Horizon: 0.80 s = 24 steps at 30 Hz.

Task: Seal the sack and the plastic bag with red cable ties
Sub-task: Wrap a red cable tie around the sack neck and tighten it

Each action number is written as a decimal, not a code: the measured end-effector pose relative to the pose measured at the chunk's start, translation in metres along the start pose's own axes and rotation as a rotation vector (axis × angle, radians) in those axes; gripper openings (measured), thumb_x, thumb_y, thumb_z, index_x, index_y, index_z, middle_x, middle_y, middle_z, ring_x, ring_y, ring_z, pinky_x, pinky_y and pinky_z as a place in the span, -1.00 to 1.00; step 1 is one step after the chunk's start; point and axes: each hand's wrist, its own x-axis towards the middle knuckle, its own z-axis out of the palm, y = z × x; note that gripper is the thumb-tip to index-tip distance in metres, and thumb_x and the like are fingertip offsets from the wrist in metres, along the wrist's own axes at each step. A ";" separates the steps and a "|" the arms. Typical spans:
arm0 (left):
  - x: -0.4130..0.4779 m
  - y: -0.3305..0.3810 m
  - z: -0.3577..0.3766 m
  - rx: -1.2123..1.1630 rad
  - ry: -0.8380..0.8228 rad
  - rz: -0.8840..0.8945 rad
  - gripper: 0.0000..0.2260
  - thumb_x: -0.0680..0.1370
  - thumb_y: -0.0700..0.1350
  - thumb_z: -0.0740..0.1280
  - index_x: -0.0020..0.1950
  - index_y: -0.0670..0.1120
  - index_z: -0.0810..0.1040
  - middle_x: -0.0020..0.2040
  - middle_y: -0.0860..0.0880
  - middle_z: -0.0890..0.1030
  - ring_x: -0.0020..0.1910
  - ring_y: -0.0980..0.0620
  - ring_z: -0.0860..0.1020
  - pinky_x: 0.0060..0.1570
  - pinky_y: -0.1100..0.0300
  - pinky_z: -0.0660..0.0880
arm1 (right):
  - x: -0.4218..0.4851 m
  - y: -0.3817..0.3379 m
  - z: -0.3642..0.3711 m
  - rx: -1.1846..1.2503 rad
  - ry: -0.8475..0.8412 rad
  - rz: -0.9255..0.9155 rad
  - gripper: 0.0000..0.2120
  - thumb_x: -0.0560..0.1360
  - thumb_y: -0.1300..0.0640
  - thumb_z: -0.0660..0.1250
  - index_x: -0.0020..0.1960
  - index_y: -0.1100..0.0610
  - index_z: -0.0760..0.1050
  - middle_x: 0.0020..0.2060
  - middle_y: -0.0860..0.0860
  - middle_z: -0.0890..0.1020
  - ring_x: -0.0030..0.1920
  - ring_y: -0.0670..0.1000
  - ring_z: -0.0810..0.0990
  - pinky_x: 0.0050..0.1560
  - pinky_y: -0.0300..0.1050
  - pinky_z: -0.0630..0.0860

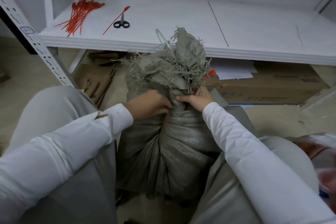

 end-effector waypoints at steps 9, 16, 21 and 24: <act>0.005 -0.011 0.013 0.329 -0.047 0.219 -0.78 0.40 -0.23 0.28 -0.03 -0.09 0.65 -0.11 -0.07 0.67 -0.19 -0.09 0.64 -0.36 0.12 0.58 | 0.006 0.016 0.004 0.019 0.025 0.015 -0.50 0.29 0.28 0.57 0.20 0.23 0.53 -0.01 0.00 0.60 0.03 -0.06 0.55 -0.24 -0.59 0.35; 0.006 -0.015 0.026 0.415 0.009 0.319 -0.76 0.42 -0.20 0.13 -0.15 -0.15 0.60 -0.22 -0.09 0.62 -0.28 -0.08 0.59 -0.46 0.18 0.49 | 0.011 0.021 0.006 0.090 0.023 0.063 -0.51 0.27 0.26 0.59 0.17 0.19 0.55 0.05 0.04 0.65 0.03 -0.03 0.60 0.10 -0.18 0.51; 0.009 -0.013 0.025 0.406 0.138 0.325 -0.83 0.44 -0.24 0.22 -0.13 -0.15 0.61 -0.15 -0.08 0.64 -0.22 -0.06 0.61 -0.41 0.19 0.52 | 0.015 0.024 0.004 0.081 0.002 0.087 -0.75 0.29 0.25 0.57 -0.22 0.06 0.51 -0.43 -0.20 0.59 -0.25 -0.11 0.57 -0.07 -0.15 0.54; 0.009 -0.012 0.026 0.388 0.207 0.325 -0.90 0.45 -0.23 0.31 -0.13 -0.15 0.62 -0.11 -0.08 0.64 -0.15 -0.06 0.61 -0.33 0.17 0.51 | 0.016 0.030 0.005 0.141 -0.021 0.114 -0.79 0.30 0.26 0.56 -0.25 0.08 0.54 -0.40 -0.08 0.63 -0.20 0.01 0.63 0.01 -0.01 0.58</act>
